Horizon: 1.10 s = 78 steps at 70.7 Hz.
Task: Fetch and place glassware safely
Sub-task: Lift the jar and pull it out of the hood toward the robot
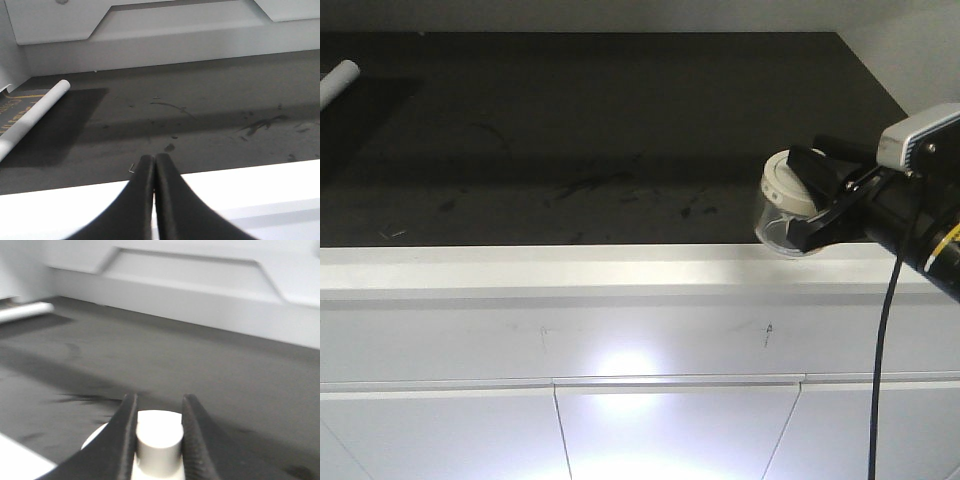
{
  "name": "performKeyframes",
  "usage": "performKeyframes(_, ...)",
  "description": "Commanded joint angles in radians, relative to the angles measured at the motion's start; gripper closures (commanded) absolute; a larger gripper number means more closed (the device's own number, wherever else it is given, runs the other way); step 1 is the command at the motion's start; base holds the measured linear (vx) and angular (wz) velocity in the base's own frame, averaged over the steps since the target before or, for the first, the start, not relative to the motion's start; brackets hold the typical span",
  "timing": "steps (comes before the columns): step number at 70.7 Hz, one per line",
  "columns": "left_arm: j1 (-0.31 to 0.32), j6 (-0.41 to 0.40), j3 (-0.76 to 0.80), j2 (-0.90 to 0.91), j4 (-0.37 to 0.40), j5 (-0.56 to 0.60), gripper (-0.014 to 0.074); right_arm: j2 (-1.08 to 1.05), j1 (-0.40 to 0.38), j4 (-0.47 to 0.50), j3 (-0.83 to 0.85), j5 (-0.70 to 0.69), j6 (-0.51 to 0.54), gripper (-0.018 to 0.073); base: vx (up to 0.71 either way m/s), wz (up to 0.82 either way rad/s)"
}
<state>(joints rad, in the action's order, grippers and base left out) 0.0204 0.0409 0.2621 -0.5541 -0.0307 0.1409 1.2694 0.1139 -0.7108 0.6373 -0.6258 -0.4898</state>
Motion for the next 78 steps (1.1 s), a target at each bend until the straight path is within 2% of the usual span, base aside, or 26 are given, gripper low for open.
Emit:
performKeyframes(1, 0.005, -0.009, 0.027, 0.001, 0.007, 0.071, 0.0603, -0.085, 0.062, 0.030, -0.011, -0.090, 0.016, 0.0563, 0.00, 0.00)
performKeyframes(27, 0.005, -0.009, 0.027, 0.001, 0.007, 0.071, 0.0603, -0.157, 0.374, 0.073, -0.045, -0.033, 0.032, 0.0561, 0.00, 0.00)
performKeyframes(41, 0.005, -0.009, 0.027, 0.001, 0.007, 0.071, 0.0603, -0.157, 0.539, 0.078, -0.045, 0.001, 0.074, 0.0561, 0.00, 0.00)
performKeyframes(50, 0.005, -0.009, 0.027, 0.001, 0.007, 0.071, 0.0603, -0.157, 0.625, 0.099, -0.045, -0.004, 0.074, 0.0561, 0.00, 0.00)
performKeyframes(59, 0.005, -0.009, 0.027, 0.001, 0.007, 0.071, 0.0603, -0.157, 0.681, 0.108, -0.045, -0.017, 0.074, 0.0561, 0.00, 0.00)
performKeyframes(71, 0.005, -0.009, 0.027, 0.001, 0.007, 0.071, 0.0603, -0.157, 0.709, 0.109, -0.047, -0.039, 0.071, 0.0561, 0.00, 0.00)
performKeyframes(78, 0.005, -0.009, 0.027, 0.001, 0.007, 0.071, 0.0603, -0.157, 0.707, 0.182, -0.094, -0.107, 0.090, 0.0561, 0.00, 0.00)
